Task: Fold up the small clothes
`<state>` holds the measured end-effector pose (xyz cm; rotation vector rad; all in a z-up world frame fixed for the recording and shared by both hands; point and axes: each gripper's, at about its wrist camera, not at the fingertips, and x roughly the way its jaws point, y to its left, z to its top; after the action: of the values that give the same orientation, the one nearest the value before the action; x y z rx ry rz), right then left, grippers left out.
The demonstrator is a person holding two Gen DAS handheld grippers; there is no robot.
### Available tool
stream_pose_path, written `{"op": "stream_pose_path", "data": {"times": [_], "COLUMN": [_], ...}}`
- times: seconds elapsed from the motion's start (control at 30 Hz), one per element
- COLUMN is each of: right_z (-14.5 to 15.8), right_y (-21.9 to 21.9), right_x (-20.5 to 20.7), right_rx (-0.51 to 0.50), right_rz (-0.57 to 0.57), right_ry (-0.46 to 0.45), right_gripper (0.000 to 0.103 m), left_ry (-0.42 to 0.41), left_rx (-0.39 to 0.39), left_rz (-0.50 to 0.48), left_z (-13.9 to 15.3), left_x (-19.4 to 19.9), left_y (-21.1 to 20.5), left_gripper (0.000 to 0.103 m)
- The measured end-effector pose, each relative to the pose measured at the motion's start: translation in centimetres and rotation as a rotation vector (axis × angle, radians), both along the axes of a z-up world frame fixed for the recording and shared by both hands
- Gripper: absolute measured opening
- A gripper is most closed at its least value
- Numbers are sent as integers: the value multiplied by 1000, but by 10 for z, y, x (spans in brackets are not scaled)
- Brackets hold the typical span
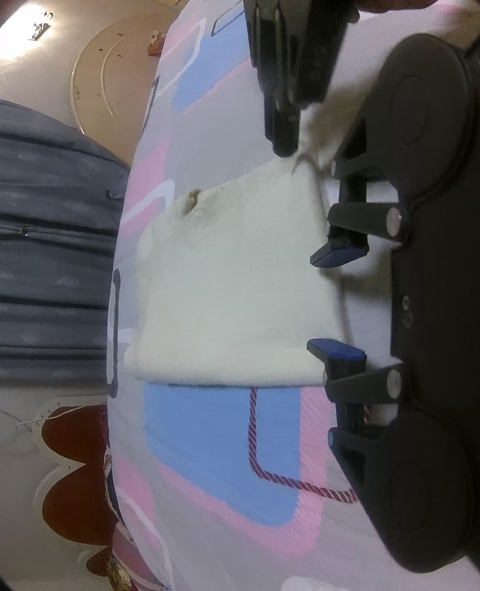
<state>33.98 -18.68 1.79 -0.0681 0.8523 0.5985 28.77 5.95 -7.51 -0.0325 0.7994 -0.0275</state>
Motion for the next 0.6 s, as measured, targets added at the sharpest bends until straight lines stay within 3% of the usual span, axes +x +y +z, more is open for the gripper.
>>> {"op": "stream_pose_path", "data": {"times": [0.37,0.6], "right_z": [74,107], "right_y": [-51,-67], "right_x": [-95,-167], "right_rx": [129,161], "right_rz": [-96,-99], "right_ry": [-109,-155], "right_gripper": [14,14], "left_ry": [-101,-195], "left_rx": [11,11], "left_rz": [31,105], "left_z": [47,76], "left_x": [-98,-153], "left_y": [-11,-10], "left_gripper": [43,56]}}
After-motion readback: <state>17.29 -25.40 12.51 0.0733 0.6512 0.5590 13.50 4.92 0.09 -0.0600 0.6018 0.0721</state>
